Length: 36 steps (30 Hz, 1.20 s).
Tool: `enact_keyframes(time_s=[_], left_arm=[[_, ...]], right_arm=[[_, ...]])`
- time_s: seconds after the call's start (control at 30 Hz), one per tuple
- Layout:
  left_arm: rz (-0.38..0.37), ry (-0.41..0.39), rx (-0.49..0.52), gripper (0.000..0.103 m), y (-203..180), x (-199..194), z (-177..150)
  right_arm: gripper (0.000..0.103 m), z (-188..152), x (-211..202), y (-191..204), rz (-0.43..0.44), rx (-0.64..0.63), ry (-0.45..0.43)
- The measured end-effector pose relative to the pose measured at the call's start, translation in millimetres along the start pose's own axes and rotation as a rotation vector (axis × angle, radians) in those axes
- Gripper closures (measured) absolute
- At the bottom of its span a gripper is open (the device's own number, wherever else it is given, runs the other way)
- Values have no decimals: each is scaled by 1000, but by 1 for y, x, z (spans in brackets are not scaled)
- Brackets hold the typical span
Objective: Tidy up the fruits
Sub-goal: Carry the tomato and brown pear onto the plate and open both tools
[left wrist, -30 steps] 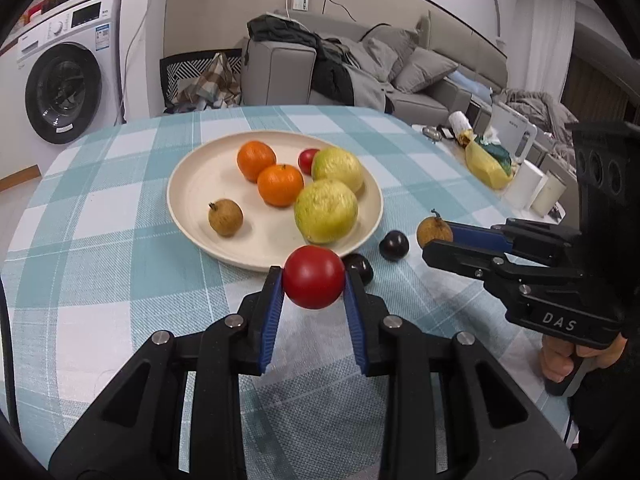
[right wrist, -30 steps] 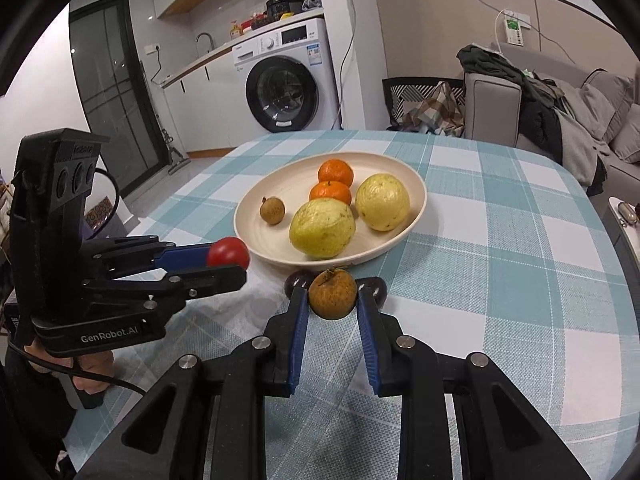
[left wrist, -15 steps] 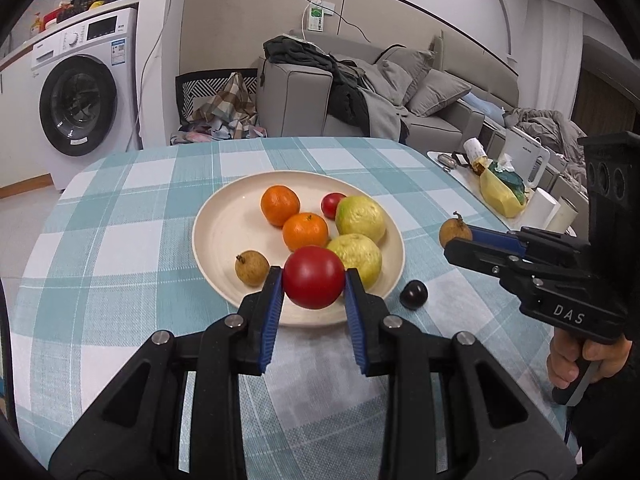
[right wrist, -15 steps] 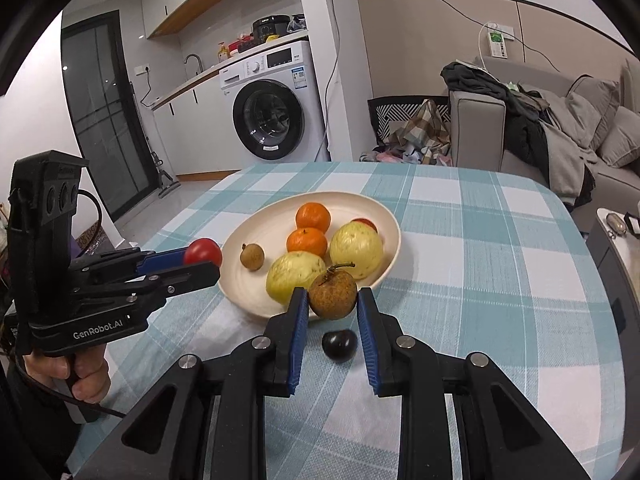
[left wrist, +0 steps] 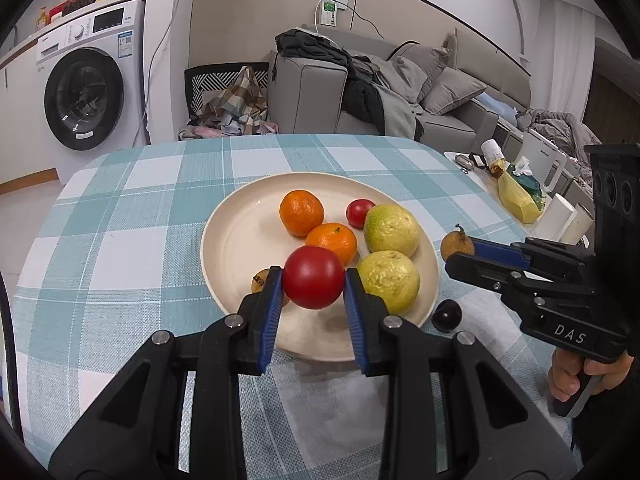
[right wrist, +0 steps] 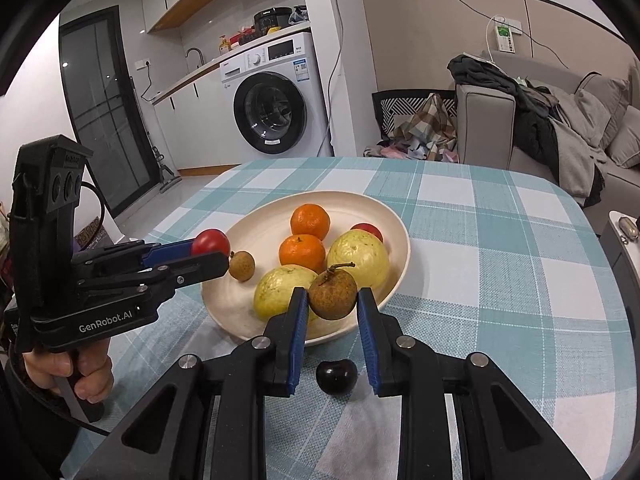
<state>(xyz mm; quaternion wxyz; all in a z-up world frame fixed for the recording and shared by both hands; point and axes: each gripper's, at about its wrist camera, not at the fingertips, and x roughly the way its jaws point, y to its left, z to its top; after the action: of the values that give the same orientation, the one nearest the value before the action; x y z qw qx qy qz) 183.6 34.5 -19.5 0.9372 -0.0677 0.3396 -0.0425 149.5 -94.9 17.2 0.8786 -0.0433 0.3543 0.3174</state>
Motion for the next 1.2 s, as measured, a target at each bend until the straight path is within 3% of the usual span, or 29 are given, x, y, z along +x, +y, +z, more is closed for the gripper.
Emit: enact_keyframes(time_s=[0.47, 1.07, 1.1, 1.2], left_arm=[[22, 37, 23, 76, -2, 24, -7], [42, 55, 51, 76, -8, 28, -7], [51, 51, 48, 76, -8, 27, -7], [51, 40, 34, 74, -6, 24, -8]], right_arm=[[77, 0, 20, -9, 14, 21, 30], [77, 1, 26, -13, -16, 46, 51], [76, 0, 26, -13, -24, 49, 47], [61, 0, 21, -15, -46, 47, 29]])
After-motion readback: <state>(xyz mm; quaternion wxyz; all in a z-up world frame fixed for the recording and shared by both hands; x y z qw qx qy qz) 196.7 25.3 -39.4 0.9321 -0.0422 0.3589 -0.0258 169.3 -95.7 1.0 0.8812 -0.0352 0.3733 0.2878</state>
